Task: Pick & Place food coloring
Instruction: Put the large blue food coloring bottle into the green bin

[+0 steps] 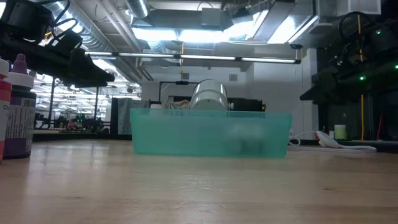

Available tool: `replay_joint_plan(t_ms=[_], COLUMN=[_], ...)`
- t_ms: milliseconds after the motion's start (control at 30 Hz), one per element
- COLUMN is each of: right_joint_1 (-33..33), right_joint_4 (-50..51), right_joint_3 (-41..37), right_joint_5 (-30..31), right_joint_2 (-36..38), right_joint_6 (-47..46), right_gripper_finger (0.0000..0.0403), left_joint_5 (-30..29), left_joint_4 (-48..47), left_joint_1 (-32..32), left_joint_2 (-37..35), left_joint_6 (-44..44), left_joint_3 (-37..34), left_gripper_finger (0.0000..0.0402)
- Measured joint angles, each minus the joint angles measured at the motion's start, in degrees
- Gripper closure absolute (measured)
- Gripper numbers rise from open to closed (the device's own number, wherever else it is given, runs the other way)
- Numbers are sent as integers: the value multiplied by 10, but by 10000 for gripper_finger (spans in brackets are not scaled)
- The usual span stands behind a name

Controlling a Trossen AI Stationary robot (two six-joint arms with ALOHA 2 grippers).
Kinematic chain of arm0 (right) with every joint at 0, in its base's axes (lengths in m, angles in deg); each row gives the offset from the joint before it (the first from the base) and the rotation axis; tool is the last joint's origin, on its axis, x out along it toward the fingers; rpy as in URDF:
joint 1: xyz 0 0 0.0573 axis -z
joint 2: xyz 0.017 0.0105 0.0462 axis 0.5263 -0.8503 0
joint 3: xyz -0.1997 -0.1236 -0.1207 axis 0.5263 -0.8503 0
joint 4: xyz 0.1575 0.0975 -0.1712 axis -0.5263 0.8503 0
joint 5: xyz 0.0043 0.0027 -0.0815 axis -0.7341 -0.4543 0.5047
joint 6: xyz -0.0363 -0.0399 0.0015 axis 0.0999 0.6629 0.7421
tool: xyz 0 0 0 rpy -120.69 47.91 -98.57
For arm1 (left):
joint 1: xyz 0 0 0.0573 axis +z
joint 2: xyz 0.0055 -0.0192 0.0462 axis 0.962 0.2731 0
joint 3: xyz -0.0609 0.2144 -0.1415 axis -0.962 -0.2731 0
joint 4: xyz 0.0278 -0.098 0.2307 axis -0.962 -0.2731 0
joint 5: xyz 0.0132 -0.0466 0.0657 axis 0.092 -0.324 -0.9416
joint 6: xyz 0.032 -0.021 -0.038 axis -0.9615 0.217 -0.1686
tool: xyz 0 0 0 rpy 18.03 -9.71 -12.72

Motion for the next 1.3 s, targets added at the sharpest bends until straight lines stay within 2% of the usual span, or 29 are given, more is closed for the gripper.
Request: replay_joint_plan(t_ms=[967,1300], right_joint_1=[0,0], right_joint_4=[0,0], right_joint_3=[0,0], right_joint_5=[0,0], right_joint_2=[0,0], right_joint_6=[9,8], right_gripper_finger=[10,10], left_joint_5=[0,-4], left_joint_4=[0,31], left_joint_1=[0,-2], left_joint_2=[0,0], left_joint_6=[6,57], left_joint_3=[0,6], left_gripper_finger=[41,41])
